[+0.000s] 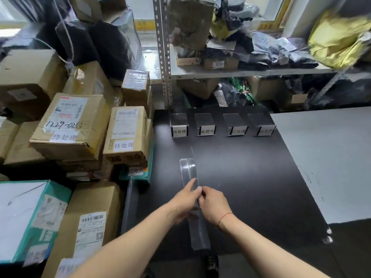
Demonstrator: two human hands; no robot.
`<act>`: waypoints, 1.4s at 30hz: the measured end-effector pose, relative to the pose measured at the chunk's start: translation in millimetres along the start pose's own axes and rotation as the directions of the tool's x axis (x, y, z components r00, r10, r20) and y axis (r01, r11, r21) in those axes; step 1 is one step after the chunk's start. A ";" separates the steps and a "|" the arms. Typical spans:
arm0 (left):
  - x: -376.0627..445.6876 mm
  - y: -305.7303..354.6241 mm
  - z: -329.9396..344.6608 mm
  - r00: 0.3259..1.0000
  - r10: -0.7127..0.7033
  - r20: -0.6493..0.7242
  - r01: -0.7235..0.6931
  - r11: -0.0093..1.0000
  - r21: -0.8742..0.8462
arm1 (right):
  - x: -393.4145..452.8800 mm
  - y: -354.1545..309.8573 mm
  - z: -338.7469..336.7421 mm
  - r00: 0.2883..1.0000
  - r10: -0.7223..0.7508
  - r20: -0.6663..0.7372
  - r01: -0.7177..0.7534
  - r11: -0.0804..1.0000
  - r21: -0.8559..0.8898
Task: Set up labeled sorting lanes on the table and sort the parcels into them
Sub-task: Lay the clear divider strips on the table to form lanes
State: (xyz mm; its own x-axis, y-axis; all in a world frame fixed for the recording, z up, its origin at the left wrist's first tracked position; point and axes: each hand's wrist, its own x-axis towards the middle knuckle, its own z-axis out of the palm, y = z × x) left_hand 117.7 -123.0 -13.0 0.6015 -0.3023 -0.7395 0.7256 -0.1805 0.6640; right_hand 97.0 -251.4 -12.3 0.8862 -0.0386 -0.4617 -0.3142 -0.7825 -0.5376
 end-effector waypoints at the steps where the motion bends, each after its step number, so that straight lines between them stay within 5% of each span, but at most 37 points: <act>1: 8.4 3.4 5.2 0.999 0.012 -0.036 -0.012 1.000 -0.015 | 6.3 5.8 -3.6 1.000 -0.008 0.026 0.007 0.998 0.066; 5: 37.2 20.9 20.0 0.982 0.081 -0.170 -0.081 0.997 0.008 | 31.3 28.2 -22.2 0.990 -0.066 0.121 0.030 0.958 0.284; 17: 83.2 63.4 26.7 0.940 0.160 -0.302 -0.083 0.964 0.254 | 102.4 53.5 -46.3 0.980 -0.050 0.193 -0.035 0.912 0.410; 31: 106.4 94.2 4.7 0.959 0.140 -0.248 -0.094 0.978 0.188 | 131.8 28.9 -61.9 0.976 -0.040 0.213 -0.077 0.855 0.513; 37: 102.7 88.6 8.0 0.962 0.133 -0.240 -0.097 0.983 0.154 | 134.4 24.9 -67.6 0.936 0.038 0.350 -0.283 0.674 0.683; 42: 90.6 72.0 16.5 0.969 0.112 -0.218 -0.078 0.984 0.159 | 139.3 23.6 -68.9 0.932 0.039 0.361 -0.283 0.698 0.658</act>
State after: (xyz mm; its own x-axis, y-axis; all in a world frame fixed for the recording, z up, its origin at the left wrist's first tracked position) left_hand 218.9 -178.8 -30.4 0.7371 -0.1090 -0.6669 0.6142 -0.3035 0.7285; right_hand 236.4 -318.0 -40.7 0.6909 0.1580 -0.7055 -0.6944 -0.1266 -0.7084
